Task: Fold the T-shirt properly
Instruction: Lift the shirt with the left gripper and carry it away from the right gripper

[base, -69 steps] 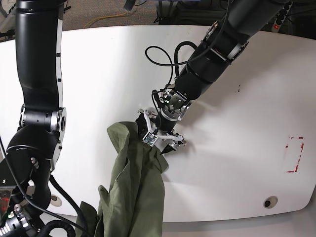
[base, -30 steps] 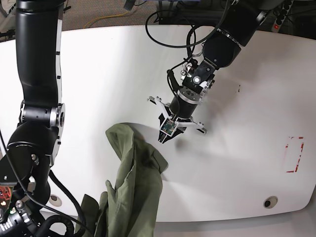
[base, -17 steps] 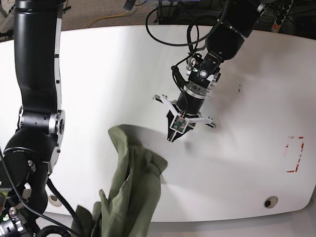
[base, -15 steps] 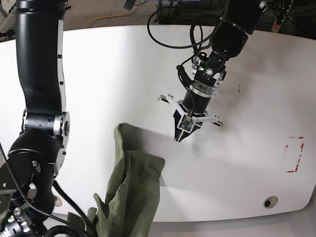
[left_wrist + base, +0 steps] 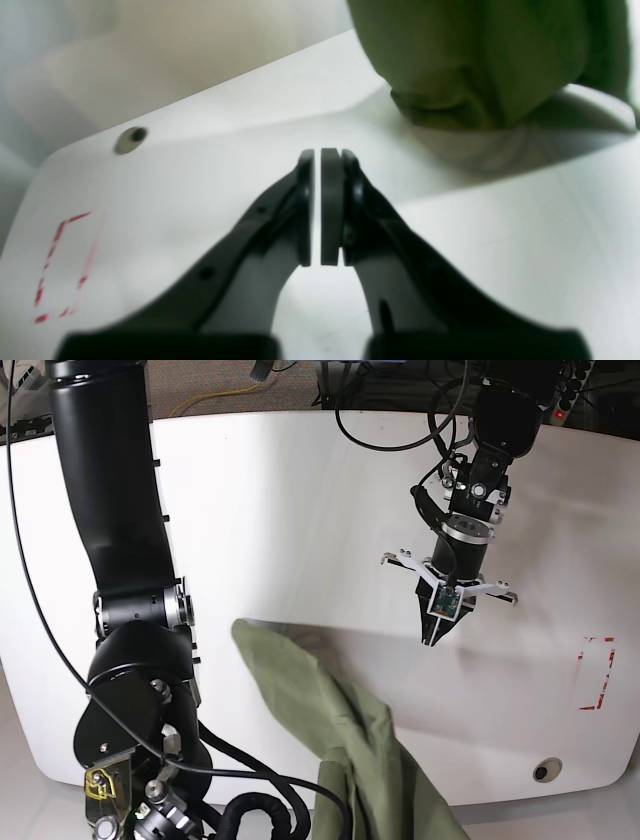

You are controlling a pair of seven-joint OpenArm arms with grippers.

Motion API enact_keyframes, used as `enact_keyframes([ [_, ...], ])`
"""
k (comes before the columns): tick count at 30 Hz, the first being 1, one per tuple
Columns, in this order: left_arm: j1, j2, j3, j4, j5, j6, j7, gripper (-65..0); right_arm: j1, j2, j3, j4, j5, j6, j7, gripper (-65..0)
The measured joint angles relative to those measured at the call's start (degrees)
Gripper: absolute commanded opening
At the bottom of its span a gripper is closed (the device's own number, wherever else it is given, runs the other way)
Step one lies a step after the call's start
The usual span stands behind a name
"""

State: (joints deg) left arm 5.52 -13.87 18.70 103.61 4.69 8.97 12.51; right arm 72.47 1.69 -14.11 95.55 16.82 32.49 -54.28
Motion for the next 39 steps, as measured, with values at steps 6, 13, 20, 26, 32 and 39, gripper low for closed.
enact_keyframes([
  [6, 0.68, 0.24, -2.84, 1.11, 0.02, 0.0, -0.09, -64.4, 0.02, -0.57, 0.15, -0.02, -0.04, 0.11, -0.22, -65.0],
  [13, 0.92, 0.5, -2.82, 0.98, 0.0, 0.0, -0.11, -51.0, 0.02, 0.87, 0.28, -0.02, -0.02, 0.33, -0.22, -65.0],
  [20, 1.38, 0.59, 1.9, -1.25, -0.26, -0.07, 0.04, -15.1, 0.0, 1.73, 0.46, 0.07, -0.07, 0.42, -0.28, -65.0],
  [26, 1.44, 0.57, 4.61, -2.58, -0.2, -0.04, -0.59, -12.4, 0.0, 2.93, 0.42, 0.07, -0.09, 0.37, -0.31, -65.0],
  [32, 1.44, 3.56, 4.96, -10.4, -0.22, 0.17, -0.13, -12.4, 0.02, 3.08, 0.48, 0.07, -0.07, 0.39, -0.15, -65.0],
  [39, -0.66, 6.54, 5.22, -15.65, -0.2, 0.2, -0.5, -12.2, 0.02, 4.13, 0.61, 0.07, -0.46, 0.46, -0.26, -65.0],
])
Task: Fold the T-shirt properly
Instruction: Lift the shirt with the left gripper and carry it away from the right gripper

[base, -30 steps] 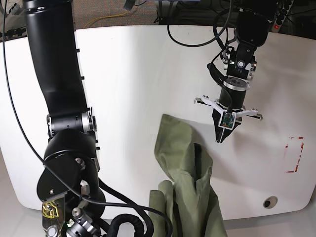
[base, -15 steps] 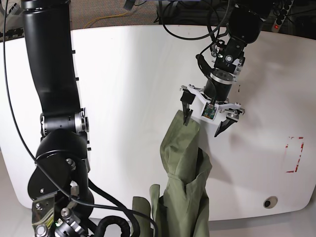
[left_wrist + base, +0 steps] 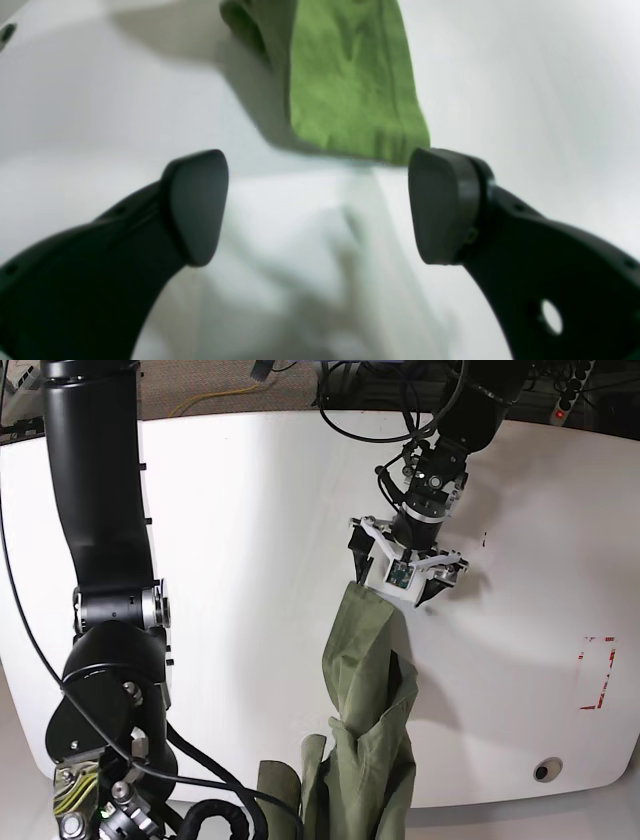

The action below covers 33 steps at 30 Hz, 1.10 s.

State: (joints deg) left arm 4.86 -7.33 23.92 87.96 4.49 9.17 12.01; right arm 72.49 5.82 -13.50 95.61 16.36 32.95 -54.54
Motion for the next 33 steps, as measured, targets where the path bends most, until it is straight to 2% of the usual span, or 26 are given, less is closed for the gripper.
enact_keyframes([
  [11, -6.56, 6.32, 0.02, -10.64, -0.02, -0.07, 0.07, -12.2, 0.0, -0.11, -0.07, 0.0, 0.2, 0.07, 0.04, -65.0],
  [19, -10.27, 9.29, -0.02, -18.14, -0.15, -0.15, -0.33, -12.5, -0.02, 0.24, -0.07, 0.0, 0.46, 0.0, 0.13, -65.0],
  [27, -11.85, 10.78, -0.04, -21.55, -0.22, -0.13, -1.99, -12.8, 0.0, 0.7, -0.07, 0.0, 0.22, -0.11, 0.04, -65.0],
  [29, -12.2, 11.34, -0.2, -22.08, -0.24, -0.02, -1.68, -16.8, -0.02, 0.66, -0.07, 0.0, 0.24, -0.11, 0.07, -65.0],
  [31, -12.17, 11.67, -0.24, -22.16, -0.2, 0.02, -1.49, -24.9, -0.02, 0.72, -0.11, 0.0, 0.44, -0.09, 0.17, -65.0],
  [33, -12.02, 11.76, -0.24, -22.16, -0.17, -0.2, -1.51, -39.2, 0.0, 1.44, -0.11, 0.0, 0.42, -0.11, 0.24, -65.0],
])
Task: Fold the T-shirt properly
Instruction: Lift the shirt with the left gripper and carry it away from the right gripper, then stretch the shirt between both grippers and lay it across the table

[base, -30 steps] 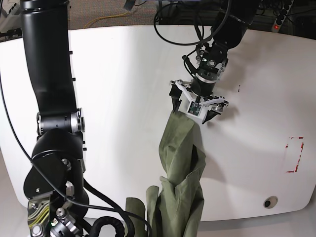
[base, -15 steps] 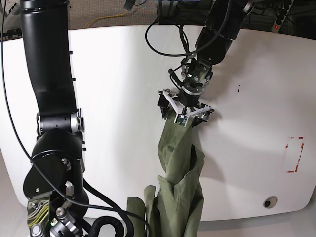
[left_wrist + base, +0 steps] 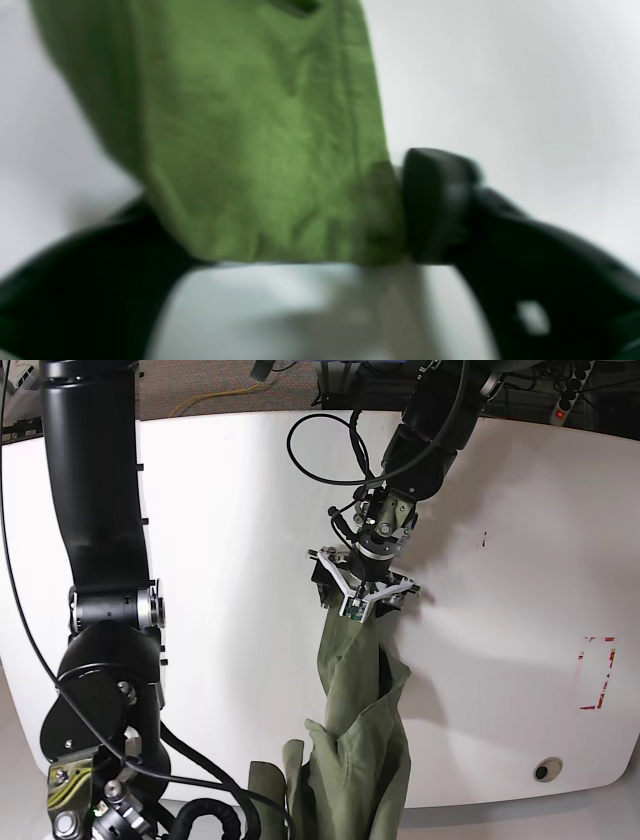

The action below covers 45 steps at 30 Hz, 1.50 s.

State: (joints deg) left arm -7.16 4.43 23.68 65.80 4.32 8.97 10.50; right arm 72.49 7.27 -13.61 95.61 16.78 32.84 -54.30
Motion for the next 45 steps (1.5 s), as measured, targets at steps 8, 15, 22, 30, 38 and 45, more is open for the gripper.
enact_keyframes([
  [8, 0.24, -0.04, -0.22, 0.04, 0.35, 0.04, 0.17, -63.9, 0.0, 0.35, 0.04, -0.02, -0.39, -0.22, 0.02, -65.0],
  [15, 2.71, -1.92, -0.24, 5.16, 0.17, 0.0, 1.9, -65.0, -0.04, 1.64, 0.07, -0.07, -4.81, 0.2, -0.02, -65.0],
  [22, 2.82, -5.07, -0.28, 10.19, -0.02, -0.02, 2.25, -65.0, 0.02, 2.21, 2.45, -0.7, -4.52, 0.09, 0.31, -65.0],
  [30, 4.81, -12.81, -0.44, 29.42, 0.17, 0.2, 10.03, -65.0, -0.31, 4.31, 8.63, -10.64, -6.97, 0.04, -0.13, -65.0],
  [38, 6.75, -18.93, -6.69, 45.77, 0.04, 0.07, 15.74, -65.0, -0.28, 5.49, 15.72, -22.53, -9.14, -0.52, -0.07, -65.0],
  [45, 4.5, -19.37, -18.27, 48.57, -0.17, -9.25, 18.45, -65.0, -0.5, 6.69, 18.95, -29.97, -9.49, -1.09, -0.35, -65.0],
])
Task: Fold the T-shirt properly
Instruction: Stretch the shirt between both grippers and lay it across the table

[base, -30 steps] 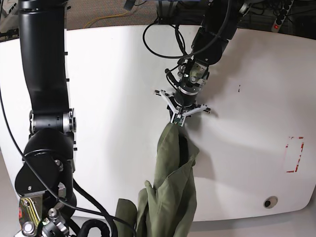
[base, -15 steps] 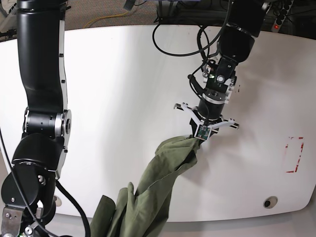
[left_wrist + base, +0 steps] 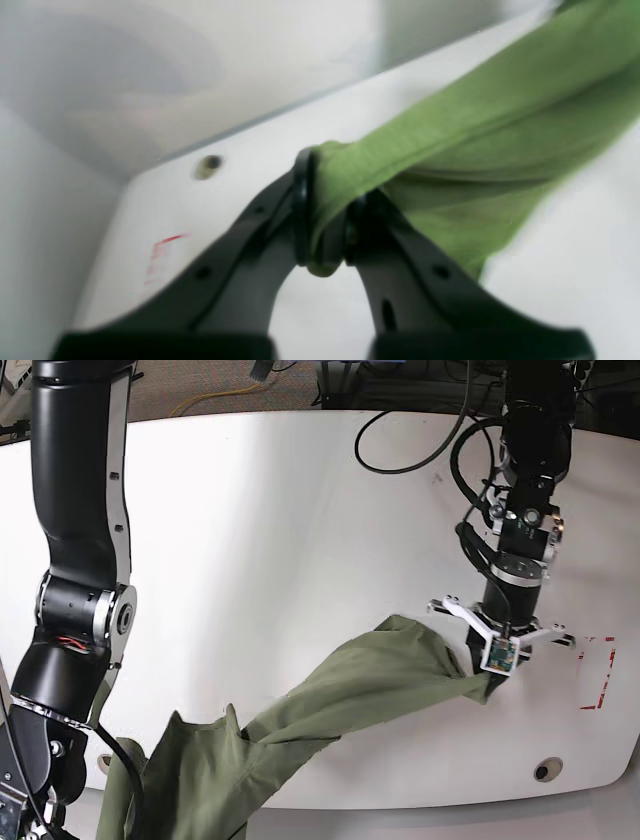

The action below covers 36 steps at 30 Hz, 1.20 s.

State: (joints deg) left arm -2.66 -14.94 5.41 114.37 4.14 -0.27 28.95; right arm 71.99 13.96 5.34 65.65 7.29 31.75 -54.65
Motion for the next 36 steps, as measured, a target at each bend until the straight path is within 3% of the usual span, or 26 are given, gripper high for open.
enact_keyframes([
  [3, -3.19, -0.57, -6.01, 0.0, 0.85, -2.05, -0.07, -65.0, -0.13, 0.55, 0.13, -1.4, 0.0, -0.85, -0.09, -65.0],
  [6, -6.21, -0.83, -10.78, 0.07, 1.22, -7.1, 0.72, -65.0, -0.02, 1.42, -0.15, -1.66, 1.07, -0.61, -0.02, -65.0],
  [11, -12.44, -3.63, -13.09, -0.57, 0.81, -12.11, 4.55, -65.0, 0.13, 2.84, 1.9, -1.64, 0.46, -0.66, -1.22, -65.0],
  [24, -10.71, -6.05, -12.94, -0.46, 0.37, -16.09, 4.22, -65.0, -0.81, 2.51, 18.4, -1.55, 0.79, -0.31, -5.57, -65.0],
  [31, -0.52, -6.01, -12.85, -0.5, 0.35, -16.24, 4.15, -65.0, -15.76, 1.73, 29.73, -1.38, 2.05, -0.28, -6.54, -65.0],
  [36, 6.21, -6.01, -12.83, -0.76, 0.39, -16.44, 4.24, -65.0, -28.3, 1.53, 33.33, -1.18, 10.99, -1.38, -7.15, -65.0],
])
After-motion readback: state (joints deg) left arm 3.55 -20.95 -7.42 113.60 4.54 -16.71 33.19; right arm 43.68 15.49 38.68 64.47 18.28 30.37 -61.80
